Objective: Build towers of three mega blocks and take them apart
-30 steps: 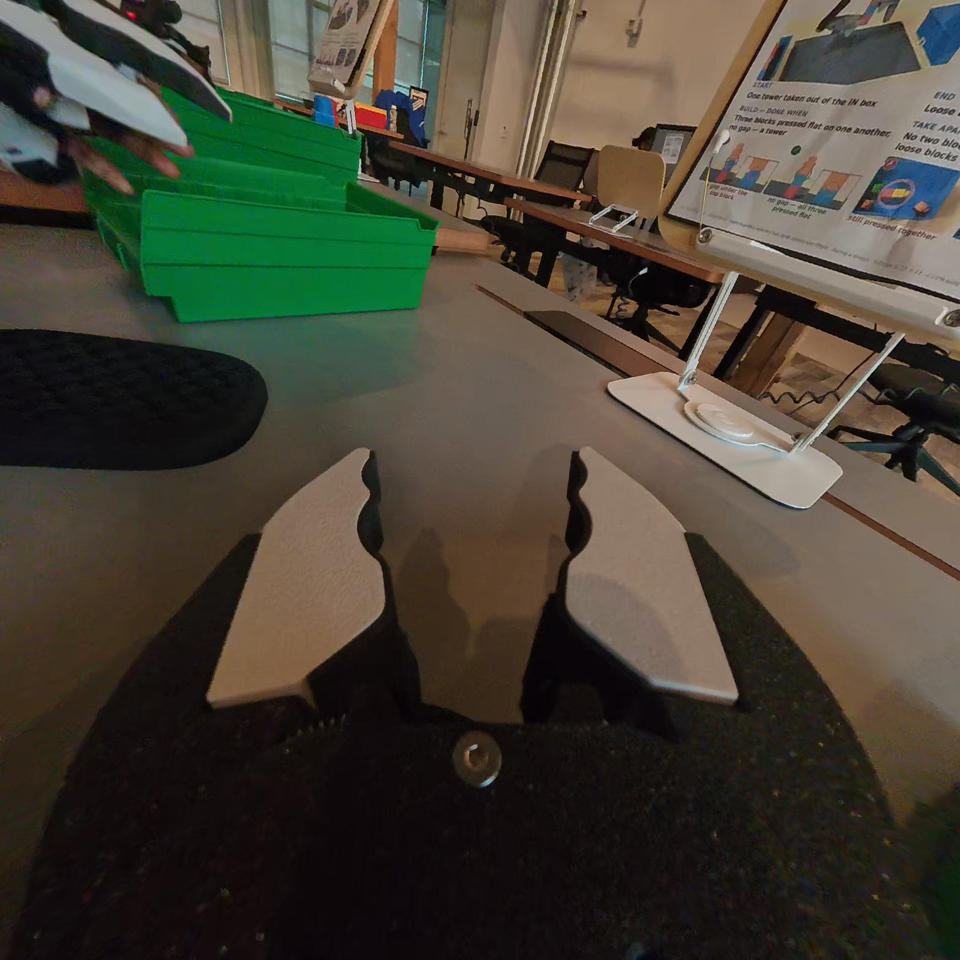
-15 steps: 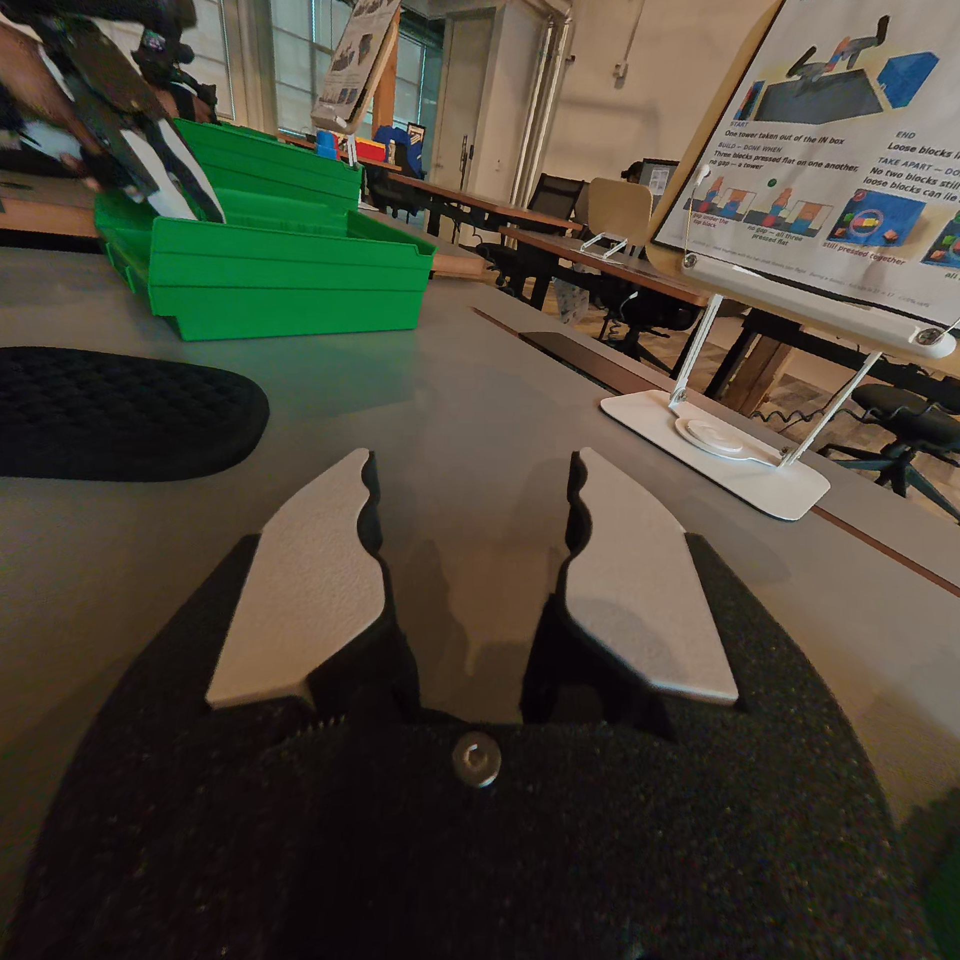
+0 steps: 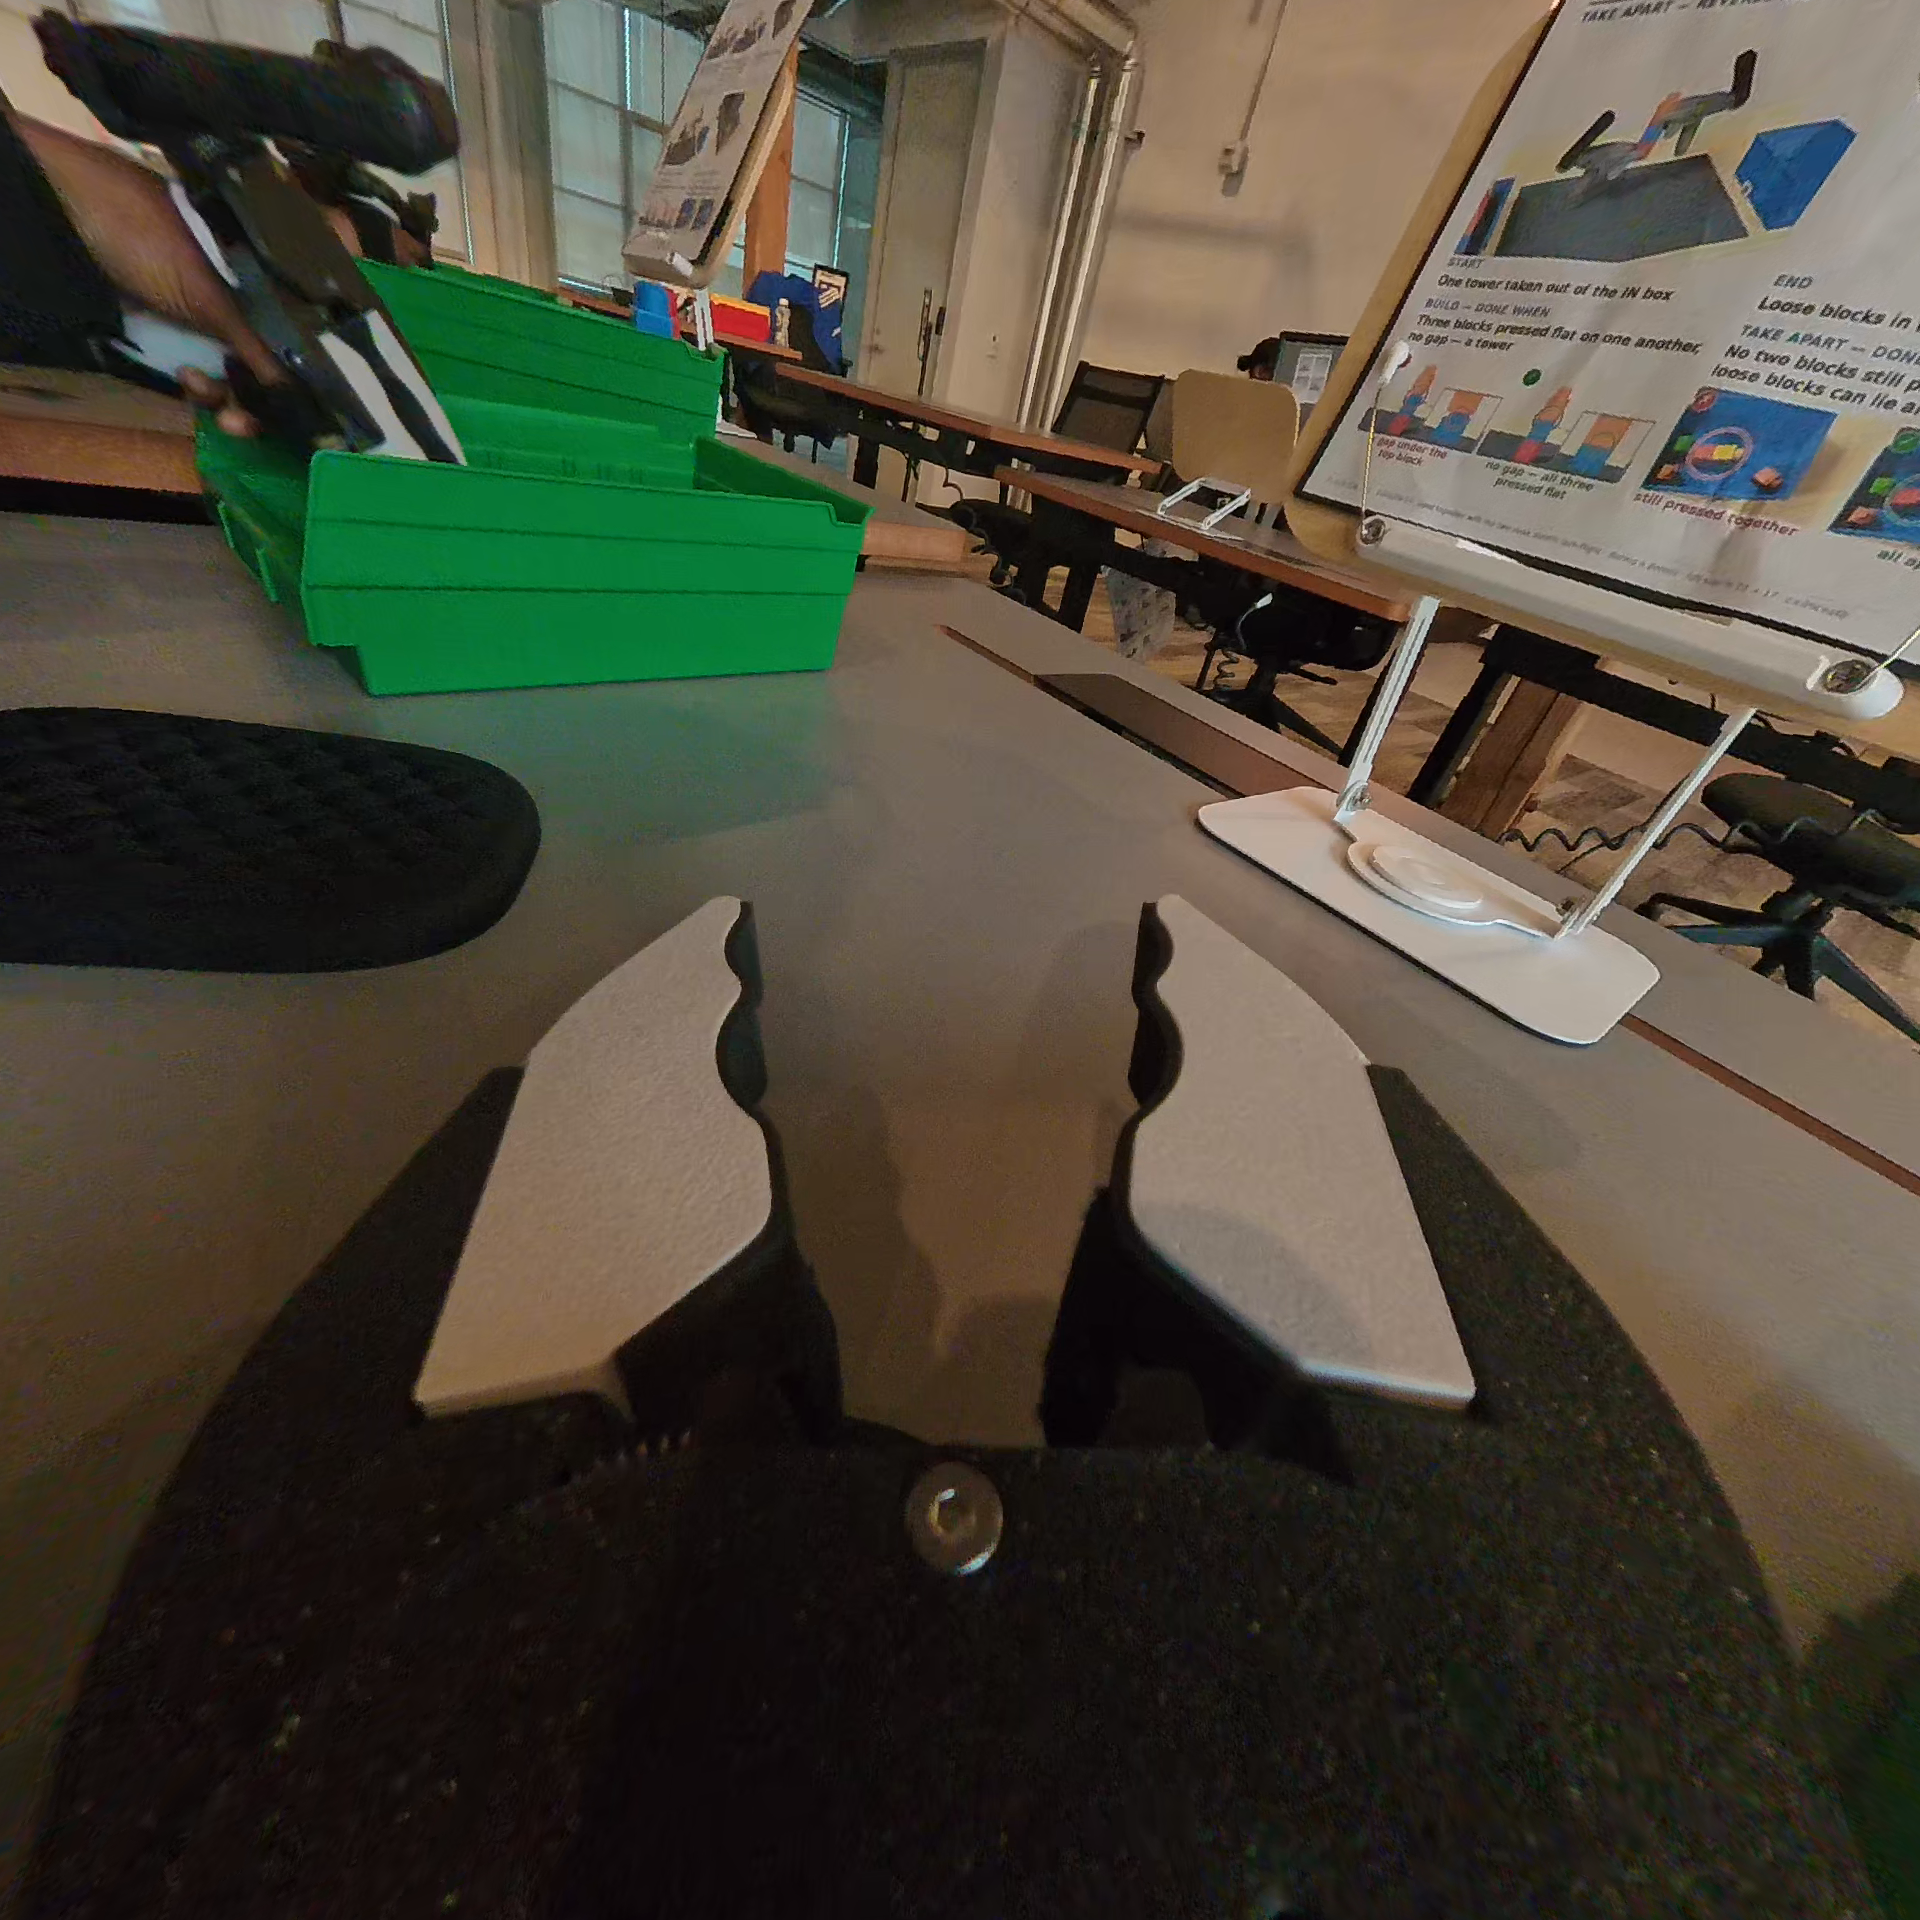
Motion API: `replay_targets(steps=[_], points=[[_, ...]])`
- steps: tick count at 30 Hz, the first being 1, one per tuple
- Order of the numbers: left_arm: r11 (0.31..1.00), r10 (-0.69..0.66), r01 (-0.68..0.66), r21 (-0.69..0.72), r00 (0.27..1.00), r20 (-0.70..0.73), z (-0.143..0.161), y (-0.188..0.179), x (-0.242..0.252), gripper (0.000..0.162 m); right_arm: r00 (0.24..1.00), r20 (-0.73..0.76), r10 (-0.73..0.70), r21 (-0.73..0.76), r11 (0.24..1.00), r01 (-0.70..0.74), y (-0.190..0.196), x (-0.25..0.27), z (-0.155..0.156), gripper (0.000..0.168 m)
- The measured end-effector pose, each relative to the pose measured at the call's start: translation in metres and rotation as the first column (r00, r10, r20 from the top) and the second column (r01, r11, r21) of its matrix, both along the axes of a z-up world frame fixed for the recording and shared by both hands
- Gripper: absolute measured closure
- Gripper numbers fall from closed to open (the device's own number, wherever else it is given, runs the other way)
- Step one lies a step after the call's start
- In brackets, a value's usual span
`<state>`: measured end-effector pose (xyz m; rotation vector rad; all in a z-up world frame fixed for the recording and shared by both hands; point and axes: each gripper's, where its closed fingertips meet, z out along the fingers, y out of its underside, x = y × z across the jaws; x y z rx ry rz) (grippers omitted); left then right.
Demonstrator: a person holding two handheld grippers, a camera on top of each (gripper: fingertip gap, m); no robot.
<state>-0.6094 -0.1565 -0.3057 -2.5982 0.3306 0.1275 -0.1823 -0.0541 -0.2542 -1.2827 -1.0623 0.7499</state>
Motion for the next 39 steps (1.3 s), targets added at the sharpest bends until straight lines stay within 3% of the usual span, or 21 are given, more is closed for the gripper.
replay_targets(steps=[7,12,19,26,29,39], points=[[0.978,-0.024,0.043,0.203,0.995,-0.098,0.085,0.009,0.022,0.131,1.000,0.009,0.001,0.001,1.000,-0.001,0.000,-0.001,-0.001,0.100],[0.901,-0.325,0.332,0.279,0.943,-0.074,0.119,0.029,0.119,0.132,1.000,0.025,0.005,0.005,1.000,-0.005,-0.001,-0.002,-0.003,0.100],[0.710,-0.686,0.678,0.192,0.727,-0.033,0.067,0.050,0.269,0.131,1.000,0.005,0.003,-0.014,1.000,-0.003,0.001,0.000,-0.002,0.101],[0.524,-0.851,0.842,0.128,0.524,0.037,0.008,0.048,0.346,0.131,1.000,-0.006,0.002,-0.016,1.000,-0.002,0.001,0.001,-0.001,0.103],[0.495,-0.869,0.864,0.092,0.493,0.047,-0.003,0.042,0.354,0.131,1.000,0.001,0.004,-0.020,1.000,-0.004,0.001,0.000,-0.002,0.103],[0.502,-0.865,0.864,0.037,0.501,0.043,-0.013,0.040,0.355,0.131,1.000,0.013,0.006,-0.016,1.000,-0.006,0.001,-0.001,-0.004,0.103]])
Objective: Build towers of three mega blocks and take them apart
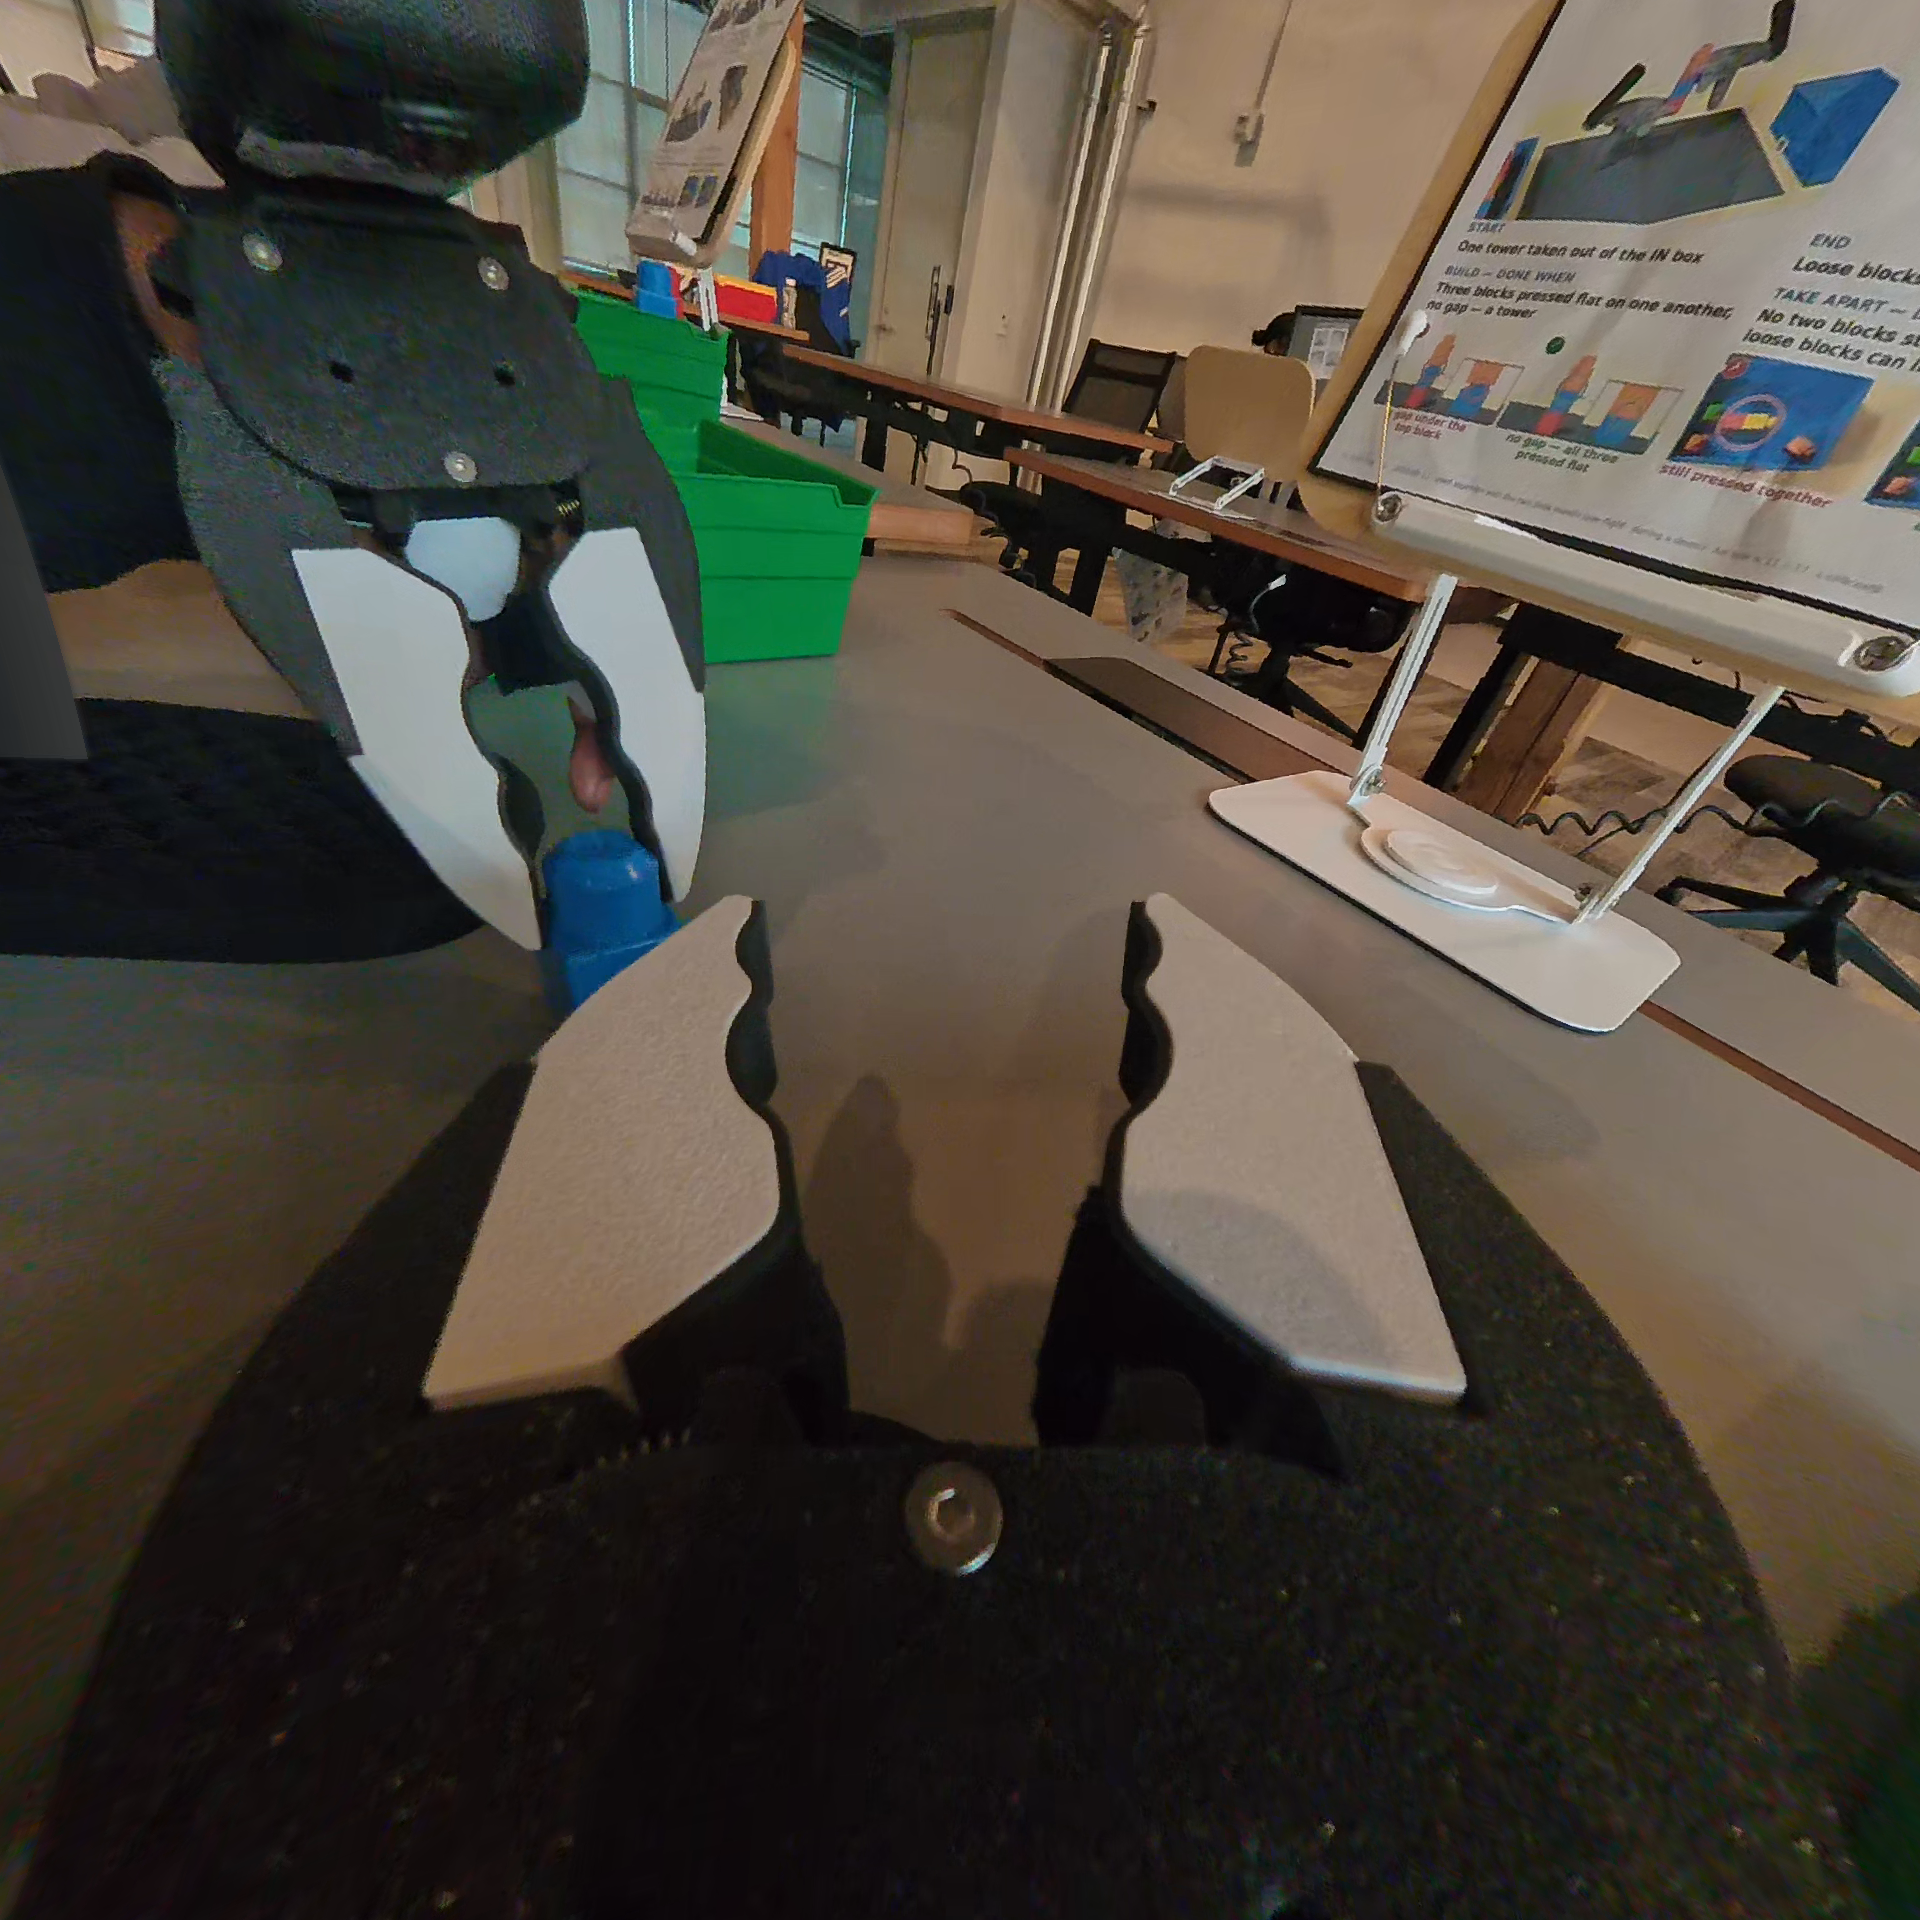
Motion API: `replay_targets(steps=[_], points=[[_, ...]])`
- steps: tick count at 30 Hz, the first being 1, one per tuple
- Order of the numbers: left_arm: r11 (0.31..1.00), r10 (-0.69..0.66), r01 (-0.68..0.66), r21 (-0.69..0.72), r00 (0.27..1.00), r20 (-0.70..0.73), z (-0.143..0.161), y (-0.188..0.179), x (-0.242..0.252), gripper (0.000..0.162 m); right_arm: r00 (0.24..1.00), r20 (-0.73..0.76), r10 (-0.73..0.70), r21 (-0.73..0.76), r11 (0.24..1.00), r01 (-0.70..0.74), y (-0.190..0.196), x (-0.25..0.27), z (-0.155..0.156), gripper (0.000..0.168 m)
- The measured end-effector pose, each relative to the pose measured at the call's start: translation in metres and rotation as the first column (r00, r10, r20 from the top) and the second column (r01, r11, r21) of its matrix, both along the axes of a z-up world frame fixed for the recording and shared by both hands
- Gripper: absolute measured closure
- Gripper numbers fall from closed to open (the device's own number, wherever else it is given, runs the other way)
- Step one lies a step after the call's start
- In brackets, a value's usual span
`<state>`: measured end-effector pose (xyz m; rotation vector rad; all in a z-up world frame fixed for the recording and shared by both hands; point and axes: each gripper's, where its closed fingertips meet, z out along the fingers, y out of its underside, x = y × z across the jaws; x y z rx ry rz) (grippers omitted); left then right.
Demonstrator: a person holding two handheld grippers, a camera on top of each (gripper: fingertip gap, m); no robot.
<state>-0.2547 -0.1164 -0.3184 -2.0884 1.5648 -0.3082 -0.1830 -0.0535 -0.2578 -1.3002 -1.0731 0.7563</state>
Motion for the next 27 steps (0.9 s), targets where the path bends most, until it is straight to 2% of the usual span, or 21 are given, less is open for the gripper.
replay_targets(steps=[12,21,27], points=[[1.000,-0.018,0.018,0.003,1.000,-0.015,-0.004,0.005,0.001,0.130,1.000,-0.004,-0.002,0.002,1.000,0.002,0.000,0.001,0.000,0.104],[1.000,-0.026,0.026,-0.001,1.000,-0.005,-0.003,0.005,0.003,0.115,1.000,-0.008,-0.003,0.004,1.000,0.003,0.000,0.001,0.001,0.104],[0.997,0.041,-0.045,0.060,0.997,0.058,0.013,0.011,-0.003,0.103,1.000,-0.011,-0.003,0.006,1.000,0.003,0.000,0.001,0.001,0.104]])
